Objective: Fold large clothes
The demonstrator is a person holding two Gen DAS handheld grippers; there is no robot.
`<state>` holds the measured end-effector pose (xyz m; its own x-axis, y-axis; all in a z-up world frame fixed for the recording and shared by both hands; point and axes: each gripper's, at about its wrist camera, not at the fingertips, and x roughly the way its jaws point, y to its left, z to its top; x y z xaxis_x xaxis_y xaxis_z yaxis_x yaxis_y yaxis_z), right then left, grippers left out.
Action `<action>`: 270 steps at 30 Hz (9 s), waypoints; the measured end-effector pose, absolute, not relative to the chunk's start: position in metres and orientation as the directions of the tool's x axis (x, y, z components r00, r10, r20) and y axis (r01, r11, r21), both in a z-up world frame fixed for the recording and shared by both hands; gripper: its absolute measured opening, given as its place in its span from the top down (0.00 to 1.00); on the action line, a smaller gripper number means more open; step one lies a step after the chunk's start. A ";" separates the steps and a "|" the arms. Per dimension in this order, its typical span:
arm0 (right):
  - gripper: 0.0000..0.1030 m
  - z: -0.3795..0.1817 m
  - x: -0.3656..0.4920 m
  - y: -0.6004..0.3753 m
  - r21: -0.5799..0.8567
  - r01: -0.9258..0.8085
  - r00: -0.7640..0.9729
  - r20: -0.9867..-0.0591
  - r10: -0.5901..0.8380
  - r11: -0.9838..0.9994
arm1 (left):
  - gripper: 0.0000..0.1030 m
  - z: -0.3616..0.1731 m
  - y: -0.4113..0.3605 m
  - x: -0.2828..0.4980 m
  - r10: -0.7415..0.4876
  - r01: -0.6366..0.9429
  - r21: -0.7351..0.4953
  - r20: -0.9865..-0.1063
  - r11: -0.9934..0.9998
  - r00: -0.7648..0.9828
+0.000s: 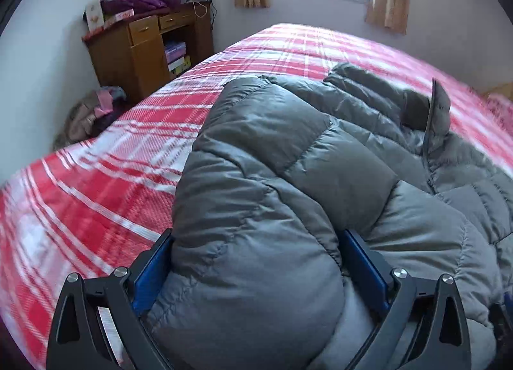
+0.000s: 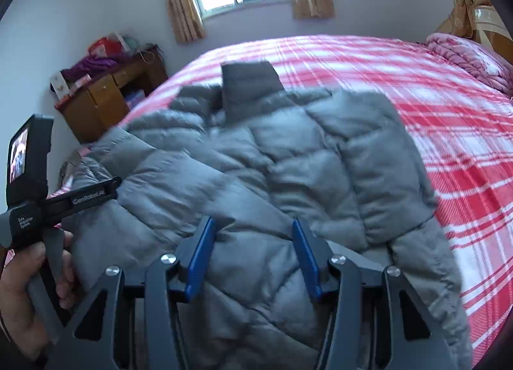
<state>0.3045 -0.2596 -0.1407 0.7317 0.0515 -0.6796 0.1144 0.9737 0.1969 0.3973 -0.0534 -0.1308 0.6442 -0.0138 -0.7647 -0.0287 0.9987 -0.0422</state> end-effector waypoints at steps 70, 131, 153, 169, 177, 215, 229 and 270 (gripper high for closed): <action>0.11 -0.167 0.408 -0.366 0.131 0.514 0.597 -0.764 -0.243 0.848 | 0.01 -0.144 -0.090 0.484 0.297 -0.276 0.164 -0.776 0.947 0.557; 0.95 -0.149 0.464 -0.358 0.062 0.136 0.612 -0.790 -0.035 0.989 | 0.95 -0.101 -0.102 0.498 -0.135 0.135 -0.067 -0.787 0.989 0.602; 0.56 -0.079 0.466 -0.349 0.145 0.152 0.740 -0.673 -0.015 0.978 | 0.18 -0.060 -0.116 0.539 0.124 -0.080 0.094 -0.694 0.992 0.709; 0.56 -0.160 0.490 -0.322 0.103 0.123 0.667 -0.745 -0.005 0.987 | 0.07 -0.138 -0.109 0.541 0.082 -0.055 0.060 -0.769 0.997 0.634; 0.55 -0.163 0.492 -0.317 0.058 0.132 0.665 -0.746 -0.045 0.990 | 0.04 -0.142 -0.111 0.544 0.101 -0.063 0.080 -0.776 0.995 0.622; 0.55 -0.167 0.497 -0.310 0.008 0.140 0.659 -0.747 -0.087 0.990 | 0.02 -0.144 -0.120 0.544 0.165 -0.074 0.153 -0.756 0.985 0.633; 0.54 -0.167 0.497 -0.310 0.008 0.140 0.659 -0.747 -0.087 0.990 | 0.02 -0.144 -0.123 0.543 0.187 -0.077 0.179 -0.748 0.981 0.637; 0.17 -0.153 0.079 -0.343 0.069 0.212 0.619 -0.781 -0.079 0.975 | 0.01 -0.135 0.077 0.128 0.127 0.011 0.168 -0.788 0.986 0.603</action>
